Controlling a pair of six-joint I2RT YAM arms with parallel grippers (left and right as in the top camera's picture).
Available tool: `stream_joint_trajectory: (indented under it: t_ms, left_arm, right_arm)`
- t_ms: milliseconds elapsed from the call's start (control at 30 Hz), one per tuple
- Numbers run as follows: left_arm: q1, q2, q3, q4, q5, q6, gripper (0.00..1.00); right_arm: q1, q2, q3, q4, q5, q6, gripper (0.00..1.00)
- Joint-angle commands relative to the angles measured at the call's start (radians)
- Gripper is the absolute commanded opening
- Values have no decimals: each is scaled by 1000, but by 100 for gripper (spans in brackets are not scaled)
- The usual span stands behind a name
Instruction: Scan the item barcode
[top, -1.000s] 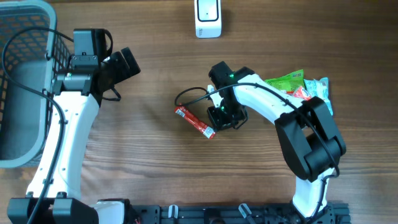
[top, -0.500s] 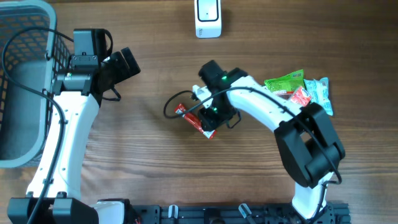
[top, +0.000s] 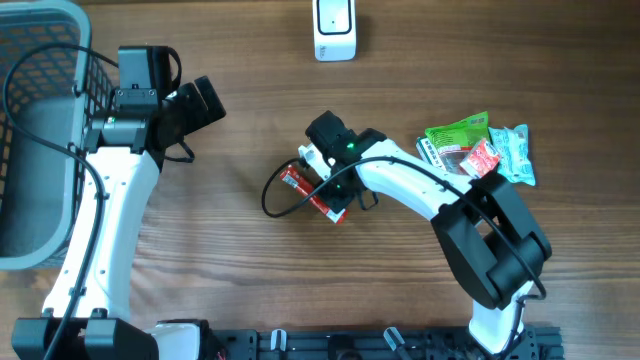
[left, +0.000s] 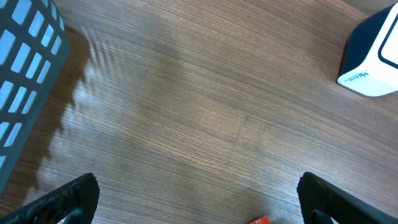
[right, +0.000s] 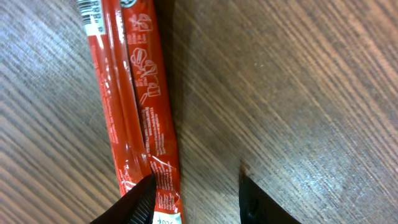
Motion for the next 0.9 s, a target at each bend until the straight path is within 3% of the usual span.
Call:
stream_joint_trajectory:
  t_ms: [0, 333, 533, 867]
  left_arm:
    - [6, 5, 6, 1, -13, 12, 100]
    - [6, 5, 6, 1, -13, 12, 100]
    - [6, 5, 6, 1, -13, 12, 100]
    - [6, 5, 6, 1, -13, 12, 100]
  right_arm:
    - [0, -2, -14, -9, -6, -12, 42]
    - [0, -88, 47, -43, -86, 0, 52]
    - [0, -73, 26, -75, -103, 0, 50]
    - [0, -61, -88, 34, -85, -28, 50]
